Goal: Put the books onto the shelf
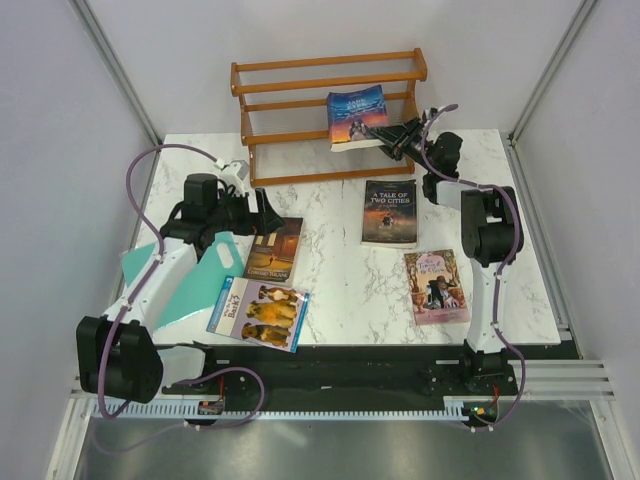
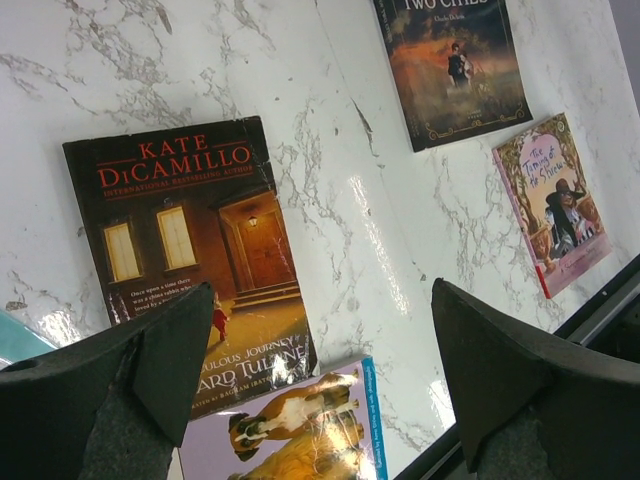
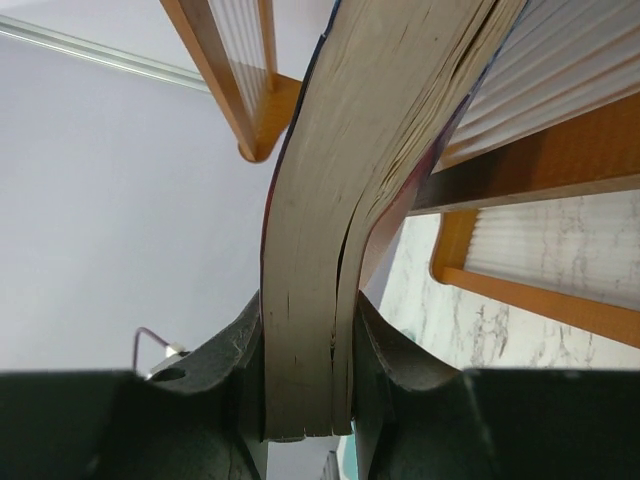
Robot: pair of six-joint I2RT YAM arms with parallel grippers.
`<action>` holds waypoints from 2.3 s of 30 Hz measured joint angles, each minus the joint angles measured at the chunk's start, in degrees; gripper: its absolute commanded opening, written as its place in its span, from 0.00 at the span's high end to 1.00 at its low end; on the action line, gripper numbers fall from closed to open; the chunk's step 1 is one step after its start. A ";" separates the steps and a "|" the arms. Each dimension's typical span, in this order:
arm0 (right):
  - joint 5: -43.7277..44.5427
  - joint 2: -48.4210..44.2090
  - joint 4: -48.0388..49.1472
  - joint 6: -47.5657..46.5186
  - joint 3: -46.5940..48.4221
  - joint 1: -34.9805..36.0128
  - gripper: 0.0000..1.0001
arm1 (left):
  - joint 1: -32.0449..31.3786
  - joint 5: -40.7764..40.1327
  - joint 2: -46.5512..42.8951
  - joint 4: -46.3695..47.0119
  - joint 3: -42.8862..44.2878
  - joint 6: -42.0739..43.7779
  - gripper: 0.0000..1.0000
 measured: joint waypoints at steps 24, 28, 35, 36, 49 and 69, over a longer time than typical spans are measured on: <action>-1.09 3.89 -9.99 -3.91 9.44 -1.49 0.72 | 0.00 1.95 2.51 -0.02 -0.79 0.11 0.05; 1.29 3.89 -13.94 -5.95 9.44 -1.42 0.47 | 0.00 2.49 2.51 -0.02 -0.79 0.17 0.05; 5.44 3.67 -13.55 -6.80 8.92 -1.40 0.12 | 0.00 2.86 2.51 -0.02 -0.87 0.46 0.06; 5.77 3.21 -13.03 -6.80 8.11 -1.36 0.09 | 0.00 2.95 2.51 0.00 -0.92 0.46 0.06; 8.17 -5.75 -7.10 -7.39 -9.77 -1.40 0.02 | 0.00 5.53 2.51 0.31 -1.99 0.44 0.07; 26.56 -41.66 -48.19 -42.60 -31.61 -1.77 0.02 | -9.73 7.04 28.33 6.99 12.52 -8.61 0.05</action>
